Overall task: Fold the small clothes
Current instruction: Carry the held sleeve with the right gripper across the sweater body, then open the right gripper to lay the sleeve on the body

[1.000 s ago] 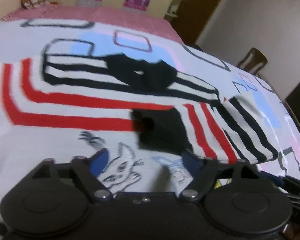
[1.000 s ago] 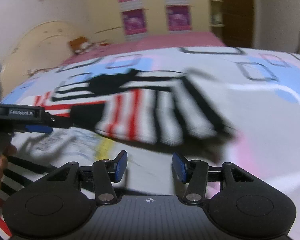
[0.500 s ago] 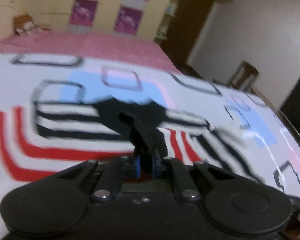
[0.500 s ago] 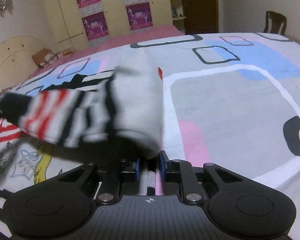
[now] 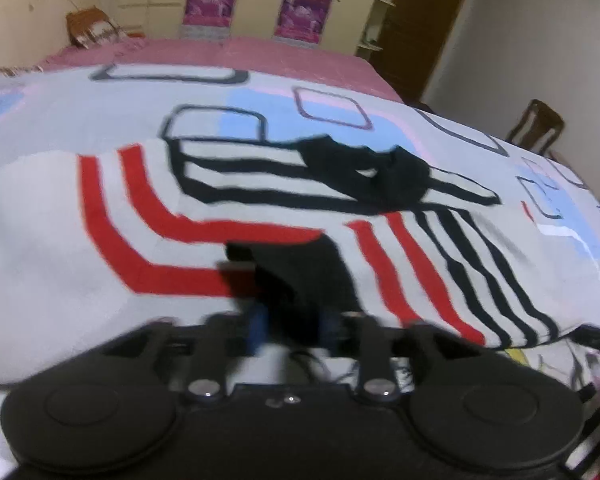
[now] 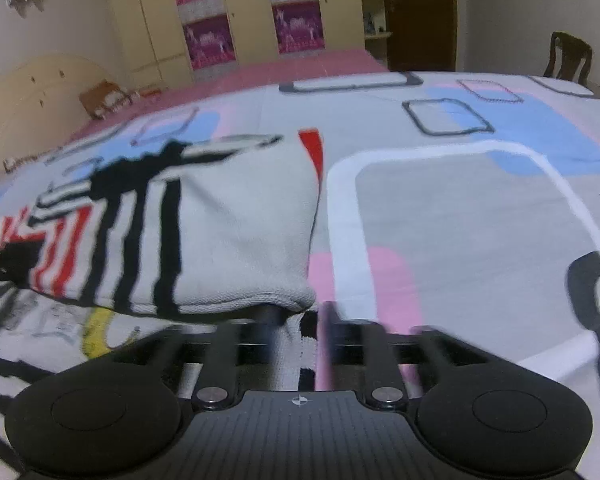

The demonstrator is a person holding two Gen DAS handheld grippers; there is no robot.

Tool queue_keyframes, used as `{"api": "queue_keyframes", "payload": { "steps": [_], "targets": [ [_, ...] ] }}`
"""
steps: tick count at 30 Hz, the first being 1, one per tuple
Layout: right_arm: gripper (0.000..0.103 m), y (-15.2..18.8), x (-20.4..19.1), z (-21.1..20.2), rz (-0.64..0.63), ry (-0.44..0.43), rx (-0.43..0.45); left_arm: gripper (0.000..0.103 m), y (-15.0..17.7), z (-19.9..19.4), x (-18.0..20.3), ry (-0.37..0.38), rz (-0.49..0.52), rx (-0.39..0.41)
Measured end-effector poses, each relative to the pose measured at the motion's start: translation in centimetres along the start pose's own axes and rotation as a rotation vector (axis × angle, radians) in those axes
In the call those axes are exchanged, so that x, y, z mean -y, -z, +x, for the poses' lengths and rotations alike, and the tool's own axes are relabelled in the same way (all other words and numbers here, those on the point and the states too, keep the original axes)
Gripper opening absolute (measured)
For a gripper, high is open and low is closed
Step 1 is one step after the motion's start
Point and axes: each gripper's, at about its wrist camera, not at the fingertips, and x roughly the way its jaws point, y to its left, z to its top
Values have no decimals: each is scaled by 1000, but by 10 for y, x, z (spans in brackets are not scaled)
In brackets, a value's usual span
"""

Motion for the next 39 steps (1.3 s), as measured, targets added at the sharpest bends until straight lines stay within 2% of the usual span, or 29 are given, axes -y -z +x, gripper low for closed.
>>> {"api": "queue_keyframes", "payload": {
  "steps": [1, 2, 4, 5, 7, 10, 12, 13, 15, 16, 17, 18, 19, 20, 21, 22, 24, 25, 26, 27, 28, 30, 34, 36, 39],
  "targets": [
    [79, -1, 2, -12, 4, -1, 53, 61, -2, -4, 0, -5, -1, 24],
    [79, -5, 6, -19, 7, -17, 87, 62, -3, -8, -4, -9, -8, 48],
    [78, -21, 13, -13, 29, -28, 92, 56, -10, -4, -11, -3, -30, 36],
    [73, -32, 18, -5, 51, -35, 99, 50, -13, 1, -14, 9, -47, 23],
    [60, -55, 27, 16, 110, -64, 101, 47, -20, 13, -17, 28, -74, 5],
    [59, -87, 38, 56, 167, -93, 92, 41, -24, 25, -16, 30, -98, -17],
    [55, -101, 46, 83, 201, -99, 62, 24, -24, 29, -14, 24, -96, -21],
    [51, -107, 54, 95, 230, -115, 38, 13, -24, 30, -13, 36, -98, -23],
    [38, -111, 62, 115, 273, -157, -15, 8, -22, 32, -11, 48, -99, -20],
    [9, -112, 65, 122, 289, -194, -38, 7, -22, 30, -9, 46, -84, -5],
    [8, -113, 65, 124, 282, -199, -42, 6, -22, 24, -7, 47, -75, 30],
    [8, -114, 63, 120, 254, -181, -24, 6, -20, 18, -6, 47, -73, 71],
    [8, -114, 61, 115, 222, -155, -2, 6, -19, 16, -6, 17, -66, 79],
    [8, -110, 60, 117, 191, -112, -5, 7, -15, 20, -7, -14, -62, 67],
    [8, -104, 60, 124, 177, -93, -28, 7, -11, 26, -10, -17, -71, 46],
    [8, -102, 59, 123, 174, -94, -14, 7, -8, 27, -12, -10, -75, 53],
    [8, -105, 52, 116, 131, -68, -19, 14, -11, 25, -9, -20, -48, 43],
    [10, -107, 49, 109, 104, -42, -5, 26, -13, 22, -10, -26, -61, 44],
    [32, -107, 47, 102, 87, -9, 19, 37, -14, 15, -12, -49, -76, 58],
    [43, -107, 45, 91, 77, 28, 60, 39, -15, 6, -10, -72, -73, 89],
    [45, -106, 43, 79, 73, 4, 99, 39, -18, -2, -4, -75, -57, 121],
    [45, -103, 30, 68, 41, -93, 76, 40, -25, -6, 19, -21, -12, 133],
    [45, -92, -28, 78, -133, -225, 22, 53, -34, 25, 86, 117, 101, 77],
    [44, -89, -46, 87, -191, -253, 0, 57, -35, 43, 106, 124, 131, 65],
    [44, -88, -47, 104, -211, -241, -44, 57, -35, 62, 102, 92, 117, 29]
  ]
}}
